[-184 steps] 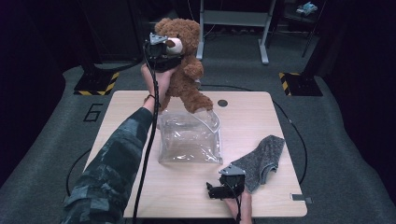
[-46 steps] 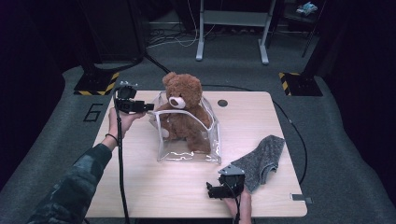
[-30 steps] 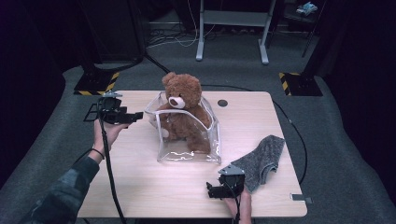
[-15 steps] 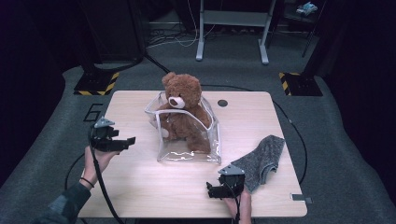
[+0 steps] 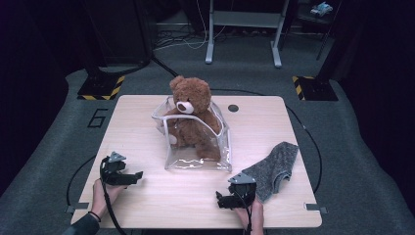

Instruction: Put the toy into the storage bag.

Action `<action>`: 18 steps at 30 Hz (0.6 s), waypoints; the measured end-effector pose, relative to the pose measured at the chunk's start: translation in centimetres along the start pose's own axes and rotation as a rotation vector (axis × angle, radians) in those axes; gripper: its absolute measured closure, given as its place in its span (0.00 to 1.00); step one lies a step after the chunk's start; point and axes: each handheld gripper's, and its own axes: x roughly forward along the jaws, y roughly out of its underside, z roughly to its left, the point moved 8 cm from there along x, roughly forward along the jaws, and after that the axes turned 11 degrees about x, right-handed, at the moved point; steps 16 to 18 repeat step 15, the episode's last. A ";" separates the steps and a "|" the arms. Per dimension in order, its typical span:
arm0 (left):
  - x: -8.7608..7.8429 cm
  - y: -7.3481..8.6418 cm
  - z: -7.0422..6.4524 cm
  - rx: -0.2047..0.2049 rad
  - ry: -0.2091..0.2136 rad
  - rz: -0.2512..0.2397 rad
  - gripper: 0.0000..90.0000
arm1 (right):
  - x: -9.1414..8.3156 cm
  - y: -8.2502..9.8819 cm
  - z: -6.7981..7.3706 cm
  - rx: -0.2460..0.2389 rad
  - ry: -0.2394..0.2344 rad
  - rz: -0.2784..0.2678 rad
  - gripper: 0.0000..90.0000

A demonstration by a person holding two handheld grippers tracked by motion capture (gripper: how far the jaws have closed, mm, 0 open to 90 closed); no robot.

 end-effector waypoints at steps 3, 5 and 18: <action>0.3 0.2 -0.2 -0.009 -0.048 -0.045 0.14 | 0.0 0.0 0.0 -0.006 0.001 0.000 0.02; 0.4 0.2 -0.3 0.006 -0.069 -0.064 0.14 | 0.0 0.0 0.1 0.008 0.005 -0.005 0.02; 0.4 0.5 -0.2 0.006 -0.098 -0.091 0.14 | 0.2 -0.1 -0.1 0.007 0.035 -0.004 0.00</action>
